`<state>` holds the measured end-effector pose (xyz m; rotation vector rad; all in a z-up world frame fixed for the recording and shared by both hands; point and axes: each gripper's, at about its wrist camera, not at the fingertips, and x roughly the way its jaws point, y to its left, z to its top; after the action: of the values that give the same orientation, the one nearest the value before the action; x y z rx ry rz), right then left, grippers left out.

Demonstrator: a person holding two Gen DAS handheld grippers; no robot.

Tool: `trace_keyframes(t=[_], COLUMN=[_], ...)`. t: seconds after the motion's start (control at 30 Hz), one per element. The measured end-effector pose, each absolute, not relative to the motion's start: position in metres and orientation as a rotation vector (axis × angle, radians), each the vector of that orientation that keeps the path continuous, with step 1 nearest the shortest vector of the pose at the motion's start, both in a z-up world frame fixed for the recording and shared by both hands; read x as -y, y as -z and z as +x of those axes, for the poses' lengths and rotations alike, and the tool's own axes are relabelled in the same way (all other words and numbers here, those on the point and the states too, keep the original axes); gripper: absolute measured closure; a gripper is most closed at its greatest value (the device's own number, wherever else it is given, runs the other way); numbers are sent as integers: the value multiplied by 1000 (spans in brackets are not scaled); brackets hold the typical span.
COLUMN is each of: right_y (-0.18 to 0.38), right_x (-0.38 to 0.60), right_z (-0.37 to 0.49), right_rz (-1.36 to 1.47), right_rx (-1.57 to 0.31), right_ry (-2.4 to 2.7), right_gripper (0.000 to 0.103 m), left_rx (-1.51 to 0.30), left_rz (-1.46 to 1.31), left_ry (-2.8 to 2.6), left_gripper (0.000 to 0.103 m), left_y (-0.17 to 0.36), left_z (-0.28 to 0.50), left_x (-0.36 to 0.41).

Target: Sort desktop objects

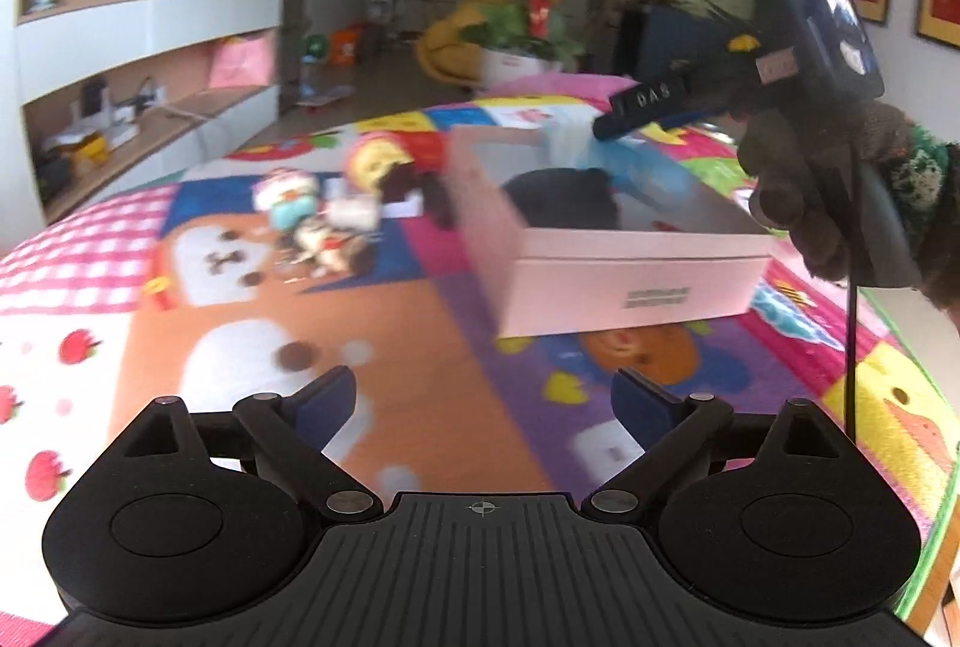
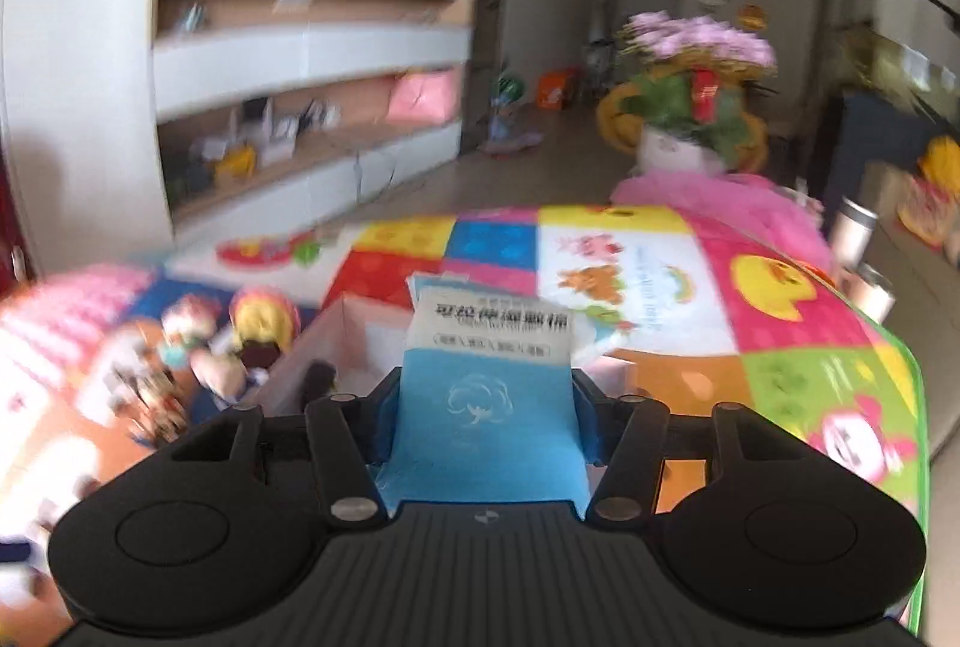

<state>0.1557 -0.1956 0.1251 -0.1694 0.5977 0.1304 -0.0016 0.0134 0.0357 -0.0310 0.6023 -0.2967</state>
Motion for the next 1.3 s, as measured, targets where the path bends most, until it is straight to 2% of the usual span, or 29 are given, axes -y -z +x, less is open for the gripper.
trace_keyframes(t=[0.07,0.17,0.23,0.27,0.3,0.47,0.67,0.87,0.93,1.0,1.1,1.2,1.3], right_y=[-121,-124,-123,-121,-117,-93,-100,-143,-151,-154,-154,-145,-127], right_x=[198,212,218,219,219,209,211,203,184,159,116,72,36], right_z=[163,161,164,169,174,183,181,168,169,177,200,234,265], right_rz=[-129,-40,-8,1,9,5,70,9,-6,-26,-40,-64,-170], right_rx=[-625,-631,-656,-689,-720,-844,-947,-787,-779,-784,-804,-839,-864], right_ry=[-143,-137,-117,-108,-101,-110,-161,-126,-174,-230,-302,-313,-260], right_gripper=[31,32,52,66,70,72,69,69,66,54,41,31,30], left_rx=[-607,-614,-613,-611,-608,-596,-589,-599,-597,-609,-617,-610,-605], left_rz=[-47,-76,-91,-97,-101,-93,-128,-172,-199,-218,-249,-261,-278], left_ry=[279,264,261,263,267,261,206,185,172,160,148,151,142], left_gripper=[6,6,6,6,6,5,3,3,1,1,1,1,1], left_y=[-33,-28,-28,-28,-28,-26,-24,-18,-17,-15,-13,-12,-12], left_z=[-2,0,2,2,2,-2,1,9,10,11,11,9,9], left_x=[-23,-33,-34,-34,-33,-35,-49,-57,-60,-63,-66,-68,-70])
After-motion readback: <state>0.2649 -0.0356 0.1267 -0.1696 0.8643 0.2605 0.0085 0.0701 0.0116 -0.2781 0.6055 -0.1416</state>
